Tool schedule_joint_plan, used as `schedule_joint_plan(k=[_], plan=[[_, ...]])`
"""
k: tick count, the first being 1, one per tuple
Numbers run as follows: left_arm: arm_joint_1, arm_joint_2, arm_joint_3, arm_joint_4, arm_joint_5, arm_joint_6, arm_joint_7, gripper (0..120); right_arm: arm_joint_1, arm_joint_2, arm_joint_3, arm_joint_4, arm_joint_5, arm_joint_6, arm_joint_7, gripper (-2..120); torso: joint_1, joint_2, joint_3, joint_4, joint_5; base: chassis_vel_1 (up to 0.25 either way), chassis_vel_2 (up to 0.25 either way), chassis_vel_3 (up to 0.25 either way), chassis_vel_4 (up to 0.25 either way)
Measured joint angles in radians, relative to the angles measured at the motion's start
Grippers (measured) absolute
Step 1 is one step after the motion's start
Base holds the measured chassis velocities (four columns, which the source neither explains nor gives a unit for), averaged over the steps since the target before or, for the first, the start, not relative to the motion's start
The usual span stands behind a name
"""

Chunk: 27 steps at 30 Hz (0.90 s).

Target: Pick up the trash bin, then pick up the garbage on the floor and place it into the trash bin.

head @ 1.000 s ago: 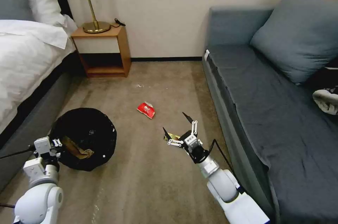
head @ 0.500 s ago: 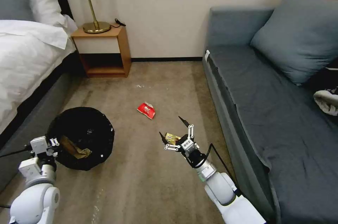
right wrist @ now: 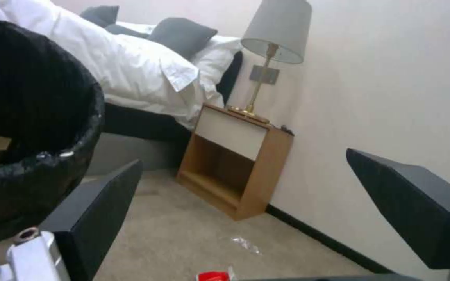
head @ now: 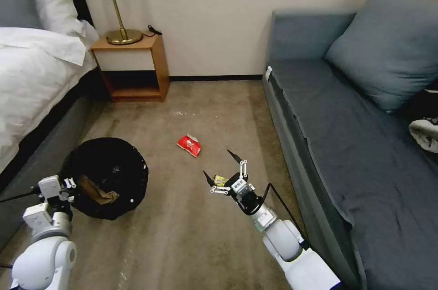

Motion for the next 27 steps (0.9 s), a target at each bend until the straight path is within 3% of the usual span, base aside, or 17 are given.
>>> schedule_joint_plan(k=[27], plan=[[-0.011, -0.006, 0.001, 0.010, 0.001, 0.001, 0.003, 5, 0.065, -0.007, -0.033, -0.076, 0.007, -0.007, -0.024, 100, 0.000, 0.000, 0.000, 0.0000, 0.0000, -0.094, 0.092, 0.090, -0.088]])
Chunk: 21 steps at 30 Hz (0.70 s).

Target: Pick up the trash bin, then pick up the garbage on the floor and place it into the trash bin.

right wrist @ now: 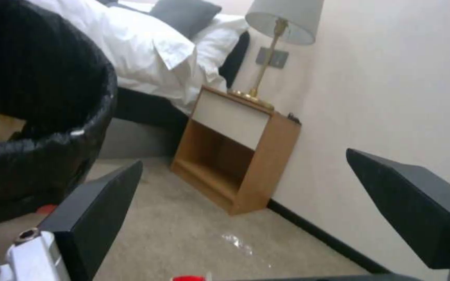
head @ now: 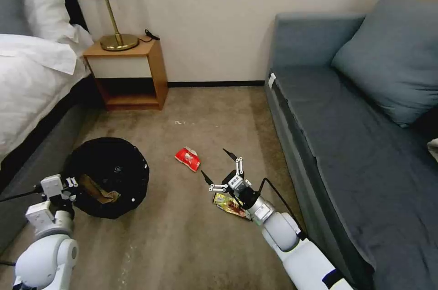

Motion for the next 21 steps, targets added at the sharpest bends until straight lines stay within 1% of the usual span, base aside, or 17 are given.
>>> schedule_joint_plan(k=[6, 9, 10, 11, 12, 13, 14, 15, 17, 19, 20, 21], plan=[[-0.001, -0.001, -0.001, 0.000, 0.000, 0.000, 0.000, 5, 0.006, -0.010, -0.016, -0.018, -0.004, -0.032, 0.016, 100, 0.000, 0.000, 0.000, -0.0001, 0.0001, -0.097, 0.114, 0.115, -0.111], [-0.002, -0.001, -0.002, 0.002, 0.000, 0.000, 0.000, 5, 0.014, -0.025, -0.035, -0.023, -0.001, -0.056, 0.026, 100, 0.000, 0.000, 0.000, -0.0002, 0.0001, -0.057, 0.077, 0.055, -0.070], [-0.002, 0.000, -0.002, 0.002, -0.001, 0.000, 0.000, 5, 0.022, -0.040, -0.054, -0.023, 0.009, -0.077, 0.030, 100, 0.000, 0.000, 0.000, -0.0001, 0.0001, 0.000, 0.000, 0.000, 0.000], [-0.002, 0.000, -0.002, 0.002, -0.001, 0.000, 0.000, 5, 0.022, -0.040, -0.054, -0.023, 0.009, -0.077, 0.030, 100, 0.000, 0.000, 0.000, -0.0001, 0.0001, 0.000, 0.000, 0.000, 0.000], [-0.002, 0.001, -0.004, 0.002, -0.001, 0.000, 0.000, 5, 0.031, -0.067, -0.086, -0.021, 0.036, -0.119, 0.033, 100, 0.000, 0.000, 0.000, 0.0001, 0.0001, 0.000, 0.000, 0.000, 0.000], [-0.002, 0.001, -0.004, 0.002, -0.001, 0.000, 0.000, 5, 0.031, -0.067, -0.086, -0.021, 0.036, -0.119, 0.033, 100, 0.000, 0.000, 0.000, 0.0001, 0.0001, 0.000, 0.000, 0.000, 0.000], [-0.002, 0.002, -0.004, 0.002, -0.001, 0.000, 0.000, 5, 0.036, -0.086, -0.110, -0.015, 0.059, -0.155, 0.034, 100, 0.000, 0.000, 0.000, 0.0001, 0.0001, 0.000, 0.000, 0.000, 0.000], [-0.002, 0.002, -0.004, 0.002, -0.001, 0.000, 0.000, 5, 0.036, -0.086, -0.110, -0.015, 0.059, -0.155, 0.034, 100, 0.000, 0.000, 0.000, 0.0001, 0.0001, 0.000, 0.000, 0.000, 0.000], [-0.001, 0.002, -0.004, 0.002, -0.001, 0.000, 0.000, 5, 0.047, -0.133, -0.166, 0.003, 0.123, -0.241, 0.033, 100, 0.000, 0.000, 0.000, 0.0001, 0.0002, 0.000, 0.000, 0.000, 0.000], [0.000, 0.001, -0.004, 0.002, -0.001, 0.000, 0.000, 5, 0.063, -0.185, -0.215, 0.023, 0.188, -0.356, 0.010, 100, 0.000, 0.000, 0.000, -0.0001, 0.0001, 0.000, 0.000, 0.000, 0.000], [0.000, 0.001, -0.004, 0.002, -0.001, 0.000, 0.000, 5, 0.063, -0.185, -0.215, 0.023, 0.188, -0.356, 0.010, 100, 0.000, 0.000, 0.000, -0.0001, 0.0001, 0.000, 0.000, 0.000, 0.000], [0.000, 0.001, -0.004, 0.001, -0.001, 0.000, 0.000, 5, 0.065, -0.194, -0.220, 0.028, 0.196, -0.390, 0.000, 100, 0.000, 0.000, 0.000, 0.0000, 0.0001, 0.000, 0.000, 0.000, 0.000]])
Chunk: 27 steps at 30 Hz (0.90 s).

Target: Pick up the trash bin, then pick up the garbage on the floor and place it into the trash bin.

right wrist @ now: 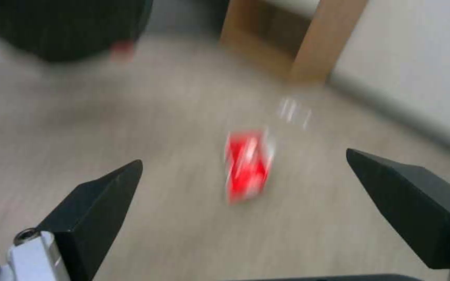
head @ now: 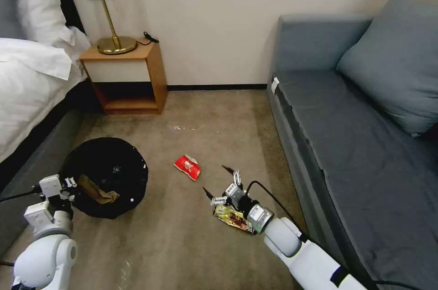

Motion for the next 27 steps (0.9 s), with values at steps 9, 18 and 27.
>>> schedule_joint_plan(k=[9, 18, 27], plan=[[0.000, 0.000, 0.000, 0.000, 0.003, 0.000, 0.000, 5, 0.009, -0.054, -0.025, 0.061, 0.062, -0.467, -0.186, 100, 0.000, 0.000, 0.000, 0.0000, 0.0000, 0.000, 0.000, 0.000, 0.000], [0.007, 0.000, 0.000, -0.016, 0.011, 0.003, 0.000, 5, 0.025, -0.009, -0.046, -0.081, -0.067, -0.605, -0.204, 100, 0.000, 0.000, 0.000, 0.0000, 0.0001, 0.000, 0.000, 0.000, 0.000], [0.013, 0.000, -0.001, -0.031, 0.009, 0.009, -0.001, 5, 0.030, 0.035, 0.000, -0.215, -0.200, -0.526, -0.190, 96, 0.000, 0.000, 0.000, 0.0000, 0.0000, 0.000, 0.000, 0.000, 0.000]])
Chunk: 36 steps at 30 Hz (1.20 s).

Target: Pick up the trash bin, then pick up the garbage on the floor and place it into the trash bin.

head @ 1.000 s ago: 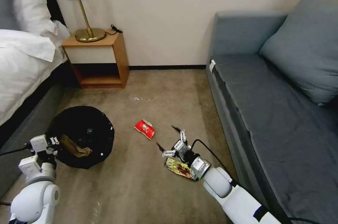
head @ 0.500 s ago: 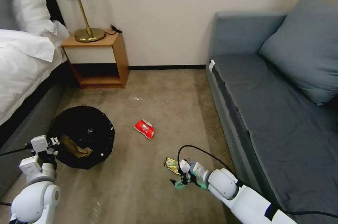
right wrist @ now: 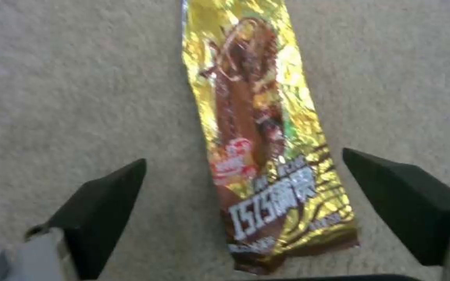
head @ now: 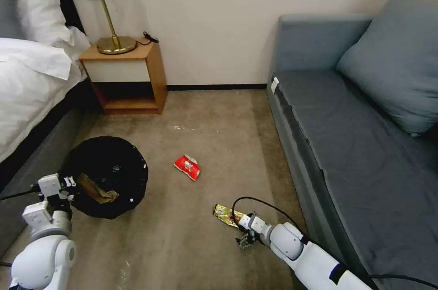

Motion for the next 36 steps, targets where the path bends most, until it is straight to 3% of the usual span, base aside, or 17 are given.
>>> schedule_joint_plan(k=[26, 33, 36], plan=[[-0.007, -0.005, 0.009, 0.001, 0.002, 0.000, -0.002, 5, -0.007, 0.030, 0.043, -0.073, -0.092, 0.083, 0.053, 1, 0.000, 0.000, 0.000, 0.0000, 0.0000, 0.000, 0.000, 0.000, 0.000], [-0.007, -0.006, 0.011, 0.001, 0.003, 0.000, -0.002, 5, -0.006, 0.044, 0.066, -0.089, -0.091, 0.139, 0.098, 0, 0.000, 0.000, 0.000, 0.0000, 0.0000, 0.000, 0.000, 0.000, 0.000], [-0.007, -0.006, 0.011, 0.001, 0.003, 0.000, -0.002, 5, -0.004, 0.047, 0.082, -0.046, -0.005, 0.184, 0.150, 0, 0.000, 0.000, 0.000, 0.0000, 0.0000, 0.000, 0.000, 0.000, 0.000]])
